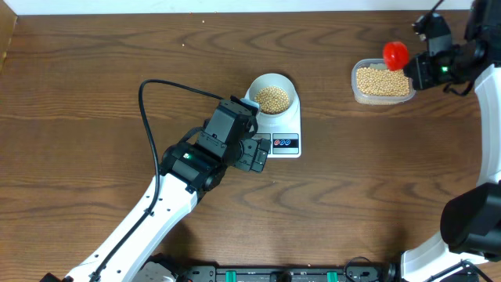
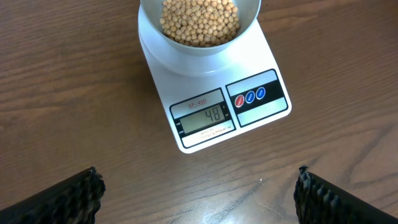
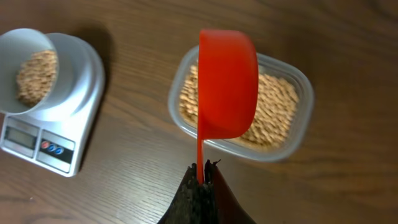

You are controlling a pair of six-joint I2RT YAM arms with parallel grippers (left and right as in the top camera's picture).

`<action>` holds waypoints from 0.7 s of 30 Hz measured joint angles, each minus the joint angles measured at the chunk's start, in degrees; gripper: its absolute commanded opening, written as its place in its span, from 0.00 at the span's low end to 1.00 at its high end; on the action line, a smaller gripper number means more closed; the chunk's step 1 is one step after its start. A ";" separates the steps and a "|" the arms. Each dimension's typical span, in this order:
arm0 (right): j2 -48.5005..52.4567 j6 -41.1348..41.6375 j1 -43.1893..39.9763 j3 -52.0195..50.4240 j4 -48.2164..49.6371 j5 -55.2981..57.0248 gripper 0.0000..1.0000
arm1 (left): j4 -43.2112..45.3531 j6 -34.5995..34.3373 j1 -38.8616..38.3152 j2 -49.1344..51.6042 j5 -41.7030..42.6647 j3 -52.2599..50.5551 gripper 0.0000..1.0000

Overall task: Scoop item into bowl and weigh 50g on scale
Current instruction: 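Move the red scoop back right into the soybean tub, then scoop soybeans from the tub with the red scoop and lift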

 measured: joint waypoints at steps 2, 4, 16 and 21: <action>1.40 0.74 -0.83 0.00 -0.07 0.68 0.01 | 0.00 0.00 0.00 0.00 0.00 0.00 1.00; 3.02 1.42 -0.94 0.00 -0.07 0.96 0.01 | 0.00 0.00 0.00 0.00 0.00 0.00 1.00; 10.71 5.05 -0.79 0.00 2.29 4.39 0.02 | 0.00 0.00 0.00 0.00 0.00 0.00 1.00; 12.48 5.84 -0.61 0.00 2.49 6.38 0.02 | 0.00 0.00 0.00 0.00 0.00 0.00 1.00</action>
